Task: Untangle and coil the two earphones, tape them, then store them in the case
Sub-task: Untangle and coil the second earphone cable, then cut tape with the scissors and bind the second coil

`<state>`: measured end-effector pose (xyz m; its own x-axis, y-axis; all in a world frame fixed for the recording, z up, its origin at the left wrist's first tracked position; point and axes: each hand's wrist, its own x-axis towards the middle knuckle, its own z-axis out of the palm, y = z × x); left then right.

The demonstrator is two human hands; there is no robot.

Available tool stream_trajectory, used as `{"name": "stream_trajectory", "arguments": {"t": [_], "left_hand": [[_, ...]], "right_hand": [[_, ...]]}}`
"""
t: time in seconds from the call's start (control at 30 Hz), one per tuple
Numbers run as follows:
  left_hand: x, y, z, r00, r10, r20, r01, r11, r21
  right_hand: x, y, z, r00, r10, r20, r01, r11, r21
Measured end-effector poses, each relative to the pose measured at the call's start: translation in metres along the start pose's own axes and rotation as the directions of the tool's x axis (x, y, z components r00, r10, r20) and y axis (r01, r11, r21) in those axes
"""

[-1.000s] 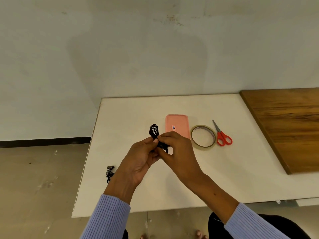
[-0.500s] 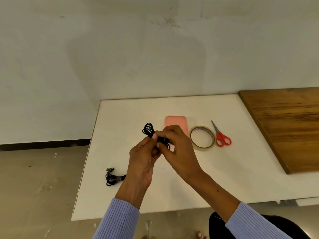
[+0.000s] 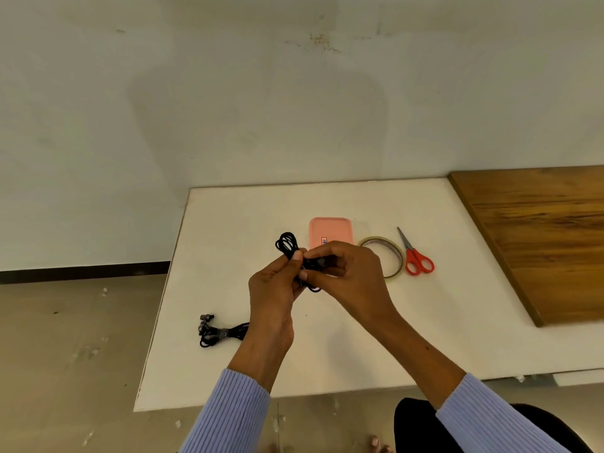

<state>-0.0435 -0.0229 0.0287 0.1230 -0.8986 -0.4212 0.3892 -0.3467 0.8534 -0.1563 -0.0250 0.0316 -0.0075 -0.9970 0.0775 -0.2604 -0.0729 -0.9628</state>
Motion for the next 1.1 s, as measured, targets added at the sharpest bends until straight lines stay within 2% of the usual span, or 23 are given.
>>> {"name": "stream_trajectory", "arguments": {"t": [0.07, 0.1, 0.2, 0.27, 0.33, 0.4, 0.47, 0.5, 0.67, 0.73, 0.8, 0.93, 1.1], "left_hand": [[0.0, 0.003, 0.001, 0.999, 0.052, 0.003, -0.052, 0.993, 0.11], [0.0, 0.004, 0.0, 0.998, 0.066, 0.009, -0.067, 0.987, 0.148], [0.003, 0.008, -0.003, 0.998, 0.048, 0.028, -0.053, 0.984, 0.173], [0.004, 0.01, -0.005, 0.998, 0.032, 0.053, -0.041, 0.985, 0.168], [0.004, 0.011, -0.005, 0.996, 0.023, 0.083, -0.038, 0.982, 0.184], [0.004, 0.013, -0.006, 0.994, 0.014, 0.108, -0.035, 0.98, 0.195], [0.005, 0.014, -0.007, 0.993, 0.005, 0.116, -0.027, 0.981, 0.195], [0.006, 0.014, -0.008, 0.993, 0.0, 0.119, -0.023, 0.982, 0.189], [0.01, 0.018, -0.012, 0.982, -0.064, 0.177, 0.043, 0.992, 0.122], [0.011, 0.021, -0.013, 0.969, -0.082, 0.234, 0.06, 0.993, 0.098], [0.011, 0.023, -0.013, 0.955, -0.087, 0.284, 0.061, 0.993, 0.101], [0.009, 0.024, -0.012, 0.939, -0.094, 0.331, 0.053, 0.99, 0.131], [0.009, 0.025, -0.012, 0.928, -0.082, 0.363, 0.032, 0.99, 0.14]], "right_hand": [[0.0, -0.002, -0.011, 0.997, 0.063, 0.049, -0.064, 0.997, 0.031], [0.0, -0.002, -0.018, 0.995, 0.097, 0.029, -0.098, 0.995, 0.035], [0.008, 0.011, -0.045, 0.954, 0.214, -0.208, -0.223, 0.974, -0.024], [0.014, 0.028, -0.063, 0.93, 0.177, -0.322, -0.267, 0.927, -0.262], [0.016, 0.039, -0.07, 0.953, 0.185, -0.24, -0.287, 0.802, -0.524], [0.014, 0.05, -0.065, 0.941, 0.327, -0.086, -0.289, 0.646, -0.706], [0.01, 0.055, -0.057, 0.92, 0.389, -0.04, -0.252, 0.513, -0.82], [0.009, 0.056, -0.055, 0.925, 0.379, -0.044, -0.242, 0.493, -0.836], [0.002, 0.047, -0.058, 0.947, 0.276, -0.162, -0.29, 0.526, -0.8], [-0.006, 0.036, -0.062, 0.958, 0.139, -0.251, -0.281, 0.633, -0.721], [-0.014, 0.023, -0.063, 0.958, 0.005, -0.285, -0.192, 0.753, -0.629], [-0.021, 0.005, -0.047, 0.984, -0.093, -0.15, 0.011, 0.881, -0.472], [-0.03, 0.001, -0.021, 0.991, -0.13, -0.018, 0.107, 0.877, -0.468]]}}
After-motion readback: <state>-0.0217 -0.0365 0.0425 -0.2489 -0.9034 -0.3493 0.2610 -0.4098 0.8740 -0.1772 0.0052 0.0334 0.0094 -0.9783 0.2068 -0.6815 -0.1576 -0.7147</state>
